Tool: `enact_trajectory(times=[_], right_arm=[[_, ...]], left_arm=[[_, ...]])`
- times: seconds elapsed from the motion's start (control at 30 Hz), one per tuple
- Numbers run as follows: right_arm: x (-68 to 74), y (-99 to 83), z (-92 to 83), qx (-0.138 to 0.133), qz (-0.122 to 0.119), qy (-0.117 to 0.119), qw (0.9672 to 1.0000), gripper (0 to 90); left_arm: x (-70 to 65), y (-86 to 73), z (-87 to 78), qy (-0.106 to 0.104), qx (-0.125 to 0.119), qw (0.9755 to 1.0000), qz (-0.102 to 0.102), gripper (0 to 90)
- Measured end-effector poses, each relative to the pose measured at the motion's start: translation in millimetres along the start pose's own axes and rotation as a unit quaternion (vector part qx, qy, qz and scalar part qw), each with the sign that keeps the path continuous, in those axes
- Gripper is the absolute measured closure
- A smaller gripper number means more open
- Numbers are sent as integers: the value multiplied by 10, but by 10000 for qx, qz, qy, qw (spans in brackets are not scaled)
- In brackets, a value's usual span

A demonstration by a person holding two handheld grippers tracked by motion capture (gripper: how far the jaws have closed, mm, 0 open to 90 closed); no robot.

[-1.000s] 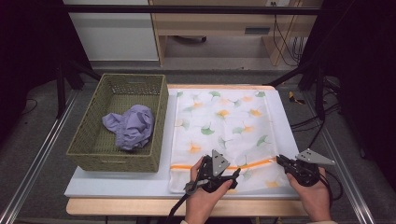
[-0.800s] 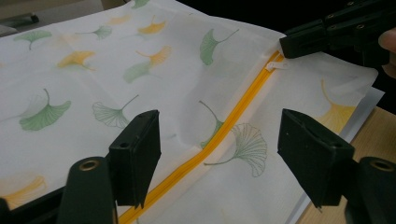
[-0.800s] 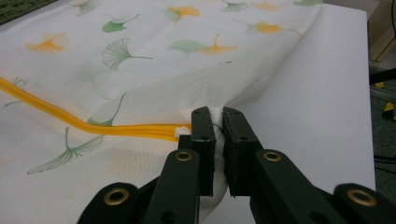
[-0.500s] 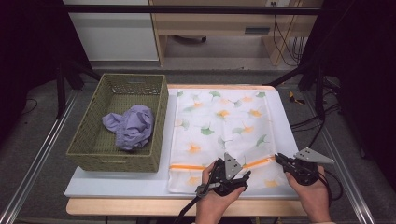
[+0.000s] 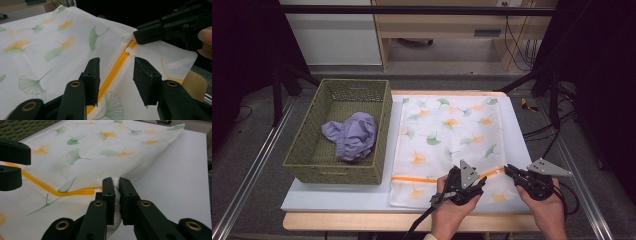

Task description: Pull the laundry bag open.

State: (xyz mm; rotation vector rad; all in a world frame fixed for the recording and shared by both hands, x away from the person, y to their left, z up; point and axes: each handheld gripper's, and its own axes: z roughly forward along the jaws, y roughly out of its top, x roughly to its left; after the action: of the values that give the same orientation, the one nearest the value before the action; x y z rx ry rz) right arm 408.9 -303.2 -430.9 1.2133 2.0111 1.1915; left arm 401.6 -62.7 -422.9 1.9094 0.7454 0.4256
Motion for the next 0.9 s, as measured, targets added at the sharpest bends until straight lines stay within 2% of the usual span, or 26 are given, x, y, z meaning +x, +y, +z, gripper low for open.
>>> enact_trajectory(times=[0.13,0.33,0.47,0.6,0.7,0.77,0.9], right_arm=[[52,15,-24,-64,-71,17,10000,839],[79,35,-4,-86,-70,76,9999,839],[58,43,-2,-75,-88,68,9999,839],[29,35,-5,-73,-24,77,9999,839],[31,37,-11,-77,-11,91,9999,840],[39,45,-16,-87,-51,102,9999,840],[68,69,-37,-139,-46,137,9998,841]], left_arm=[[-71,-4,-54,27,36,9999,112,565],[-104,27,-57,-66,-95,9999,42,561],[-148,32,57,-146,-102,9998,78,571],[-164,15,184,-193,12,9998,107,592],[-161,4,240,-278,47,9996,16,598],[-167,0,296,-250,95,9996,76,615],[-150,1,404,-248,157,9995,72,652]])
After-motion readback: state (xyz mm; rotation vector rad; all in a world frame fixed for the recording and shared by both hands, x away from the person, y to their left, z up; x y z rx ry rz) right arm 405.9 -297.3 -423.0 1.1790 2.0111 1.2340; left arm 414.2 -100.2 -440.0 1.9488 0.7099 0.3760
